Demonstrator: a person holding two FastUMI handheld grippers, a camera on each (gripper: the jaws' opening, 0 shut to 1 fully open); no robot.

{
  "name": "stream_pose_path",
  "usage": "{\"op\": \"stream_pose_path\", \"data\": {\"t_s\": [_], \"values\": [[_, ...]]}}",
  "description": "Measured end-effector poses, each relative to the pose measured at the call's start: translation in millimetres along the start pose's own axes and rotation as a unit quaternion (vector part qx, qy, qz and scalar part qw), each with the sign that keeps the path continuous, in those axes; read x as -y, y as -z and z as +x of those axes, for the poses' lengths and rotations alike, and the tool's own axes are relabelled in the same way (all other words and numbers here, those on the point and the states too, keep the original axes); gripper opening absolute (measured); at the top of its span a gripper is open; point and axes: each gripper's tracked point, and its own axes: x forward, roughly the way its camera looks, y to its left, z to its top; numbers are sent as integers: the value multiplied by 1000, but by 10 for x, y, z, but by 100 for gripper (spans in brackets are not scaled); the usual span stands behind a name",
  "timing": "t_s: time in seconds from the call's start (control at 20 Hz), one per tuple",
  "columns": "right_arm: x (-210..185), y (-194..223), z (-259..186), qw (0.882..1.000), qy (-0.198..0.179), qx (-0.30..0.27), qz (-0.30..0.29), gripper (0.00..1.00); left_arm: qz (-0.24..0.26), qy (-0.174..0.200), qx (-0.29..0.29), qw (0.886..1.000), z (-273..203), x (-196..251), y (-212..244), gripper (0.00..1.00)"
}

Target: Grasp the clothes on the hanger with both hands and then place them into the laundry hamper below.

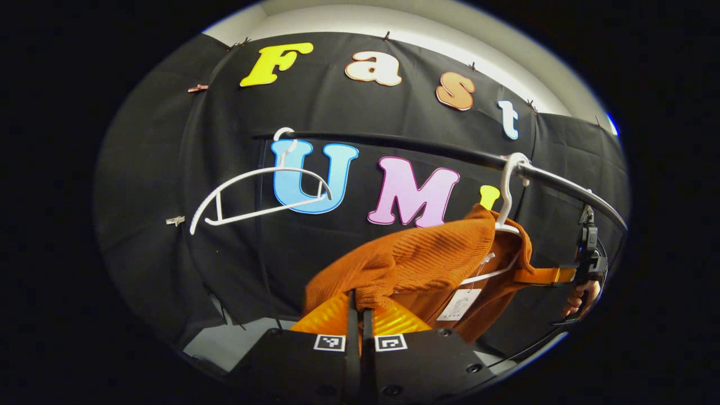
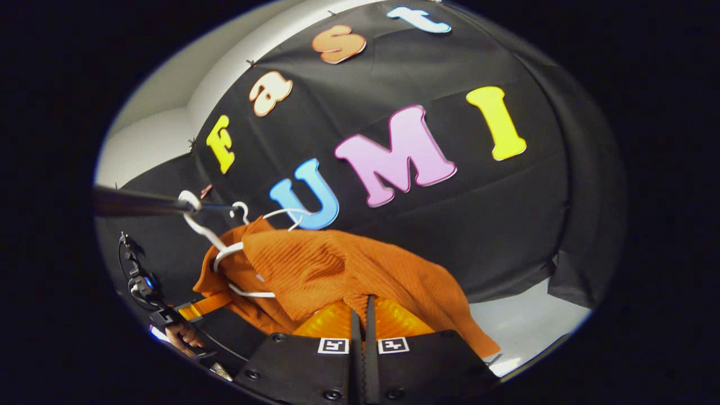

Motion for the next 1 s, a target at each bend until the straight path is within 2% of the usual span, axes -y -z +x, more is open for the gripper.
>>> {"op": "stream_pose_path", "data": {"t_s": [0.15,0.25,0.35,0.65,0.8,1.0], "values": [[31,-366,-28,997,2,71,14,4,10,-14,16,1000,7,-108,-198,5],[141,-681,-56,992,19,125,16,4,10,-20,27,999,37,-173,-310,5],[308,-735,23,989,47,144,3,4,9,-27,32,999,110,-255,-396,5],[626,-537,439,989,89,122,-5,4,3,-33,4,999,421,-437,-142,5],[742,-324,519,991,89,101,4,4,-9,-38,-10,999,529,-506,98,5],[747,108,629,995,81,64,5,4,5,-54,-38,998,618,-621,509,5]]}}
